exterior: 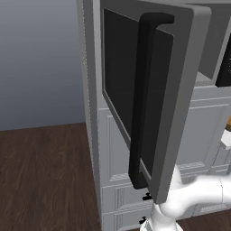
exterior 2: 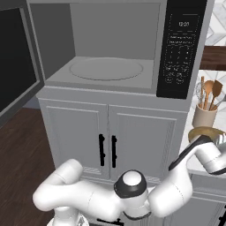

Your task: Open the microwave, place the bowl with waffle inside the microwave, then close the microwave door and turn it on.

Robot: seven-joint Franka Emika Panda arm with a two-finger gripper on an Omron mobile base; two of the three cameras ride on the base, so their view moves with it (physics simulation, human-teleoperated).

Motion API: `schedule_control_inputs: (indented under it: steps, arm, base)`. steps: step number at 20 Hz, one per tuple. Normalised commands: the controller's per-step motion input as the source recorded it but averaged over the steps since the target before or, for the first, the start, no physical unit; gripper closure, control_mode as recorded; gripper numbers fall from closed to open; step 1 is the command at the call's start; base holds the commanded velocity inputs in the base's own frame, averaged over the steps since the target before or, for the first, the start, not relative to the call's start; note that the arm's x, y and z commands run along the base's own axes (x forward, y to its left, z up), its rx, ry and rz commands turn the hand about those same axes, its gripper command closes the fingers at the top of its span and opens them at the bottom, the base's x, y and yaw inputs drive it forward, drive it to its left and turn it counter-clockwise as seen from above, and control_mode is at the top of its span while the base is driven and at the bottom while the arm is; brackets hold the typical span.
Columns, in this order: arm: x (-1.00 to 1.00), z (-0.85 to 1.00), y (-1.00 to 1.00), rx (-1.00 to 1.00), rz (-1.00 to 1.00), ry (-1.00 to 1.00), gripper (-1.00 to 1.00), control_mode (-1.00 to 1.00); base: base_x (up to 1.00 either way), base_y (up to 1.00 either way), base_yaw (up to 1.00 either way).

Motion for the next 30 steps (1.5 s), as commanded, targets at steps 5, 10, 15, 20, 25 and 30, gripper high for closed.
schedule_control_inputs:
  steps: [5,10,15,20,25,30]
  arm:
    - [0.22,-0.24,-0.11,0.03,0.0,0.0,1.0,-1.0]
    - [0.0,-0.18,-0.34,0.03,0.0,0.0,1.0,-1.0]
    - [-0.36,-0.1,-0.01,0.0,0.0,-0.02,1.0,-1.0]
    - [-0.99,-0.03,0.0,0.0,0.02,-0.16,1.0,-1.0]
    - [-0.57,0.0,0.29,0.05,0.03,-0.2,1.0,-1.0]
    - [-0.21,0.0,0.85,0.01,0.04,-0.11,1.0,-1.0]
  base:
    - [0.0,0.0,0.0]
    - [0.0,0.0,0.0]
    - [0.0,0.0,0.0]
    - [0.0,0.0,0.0]
    - [0.0,0.0,0.0]
    - [0.0,0.0,0.0]
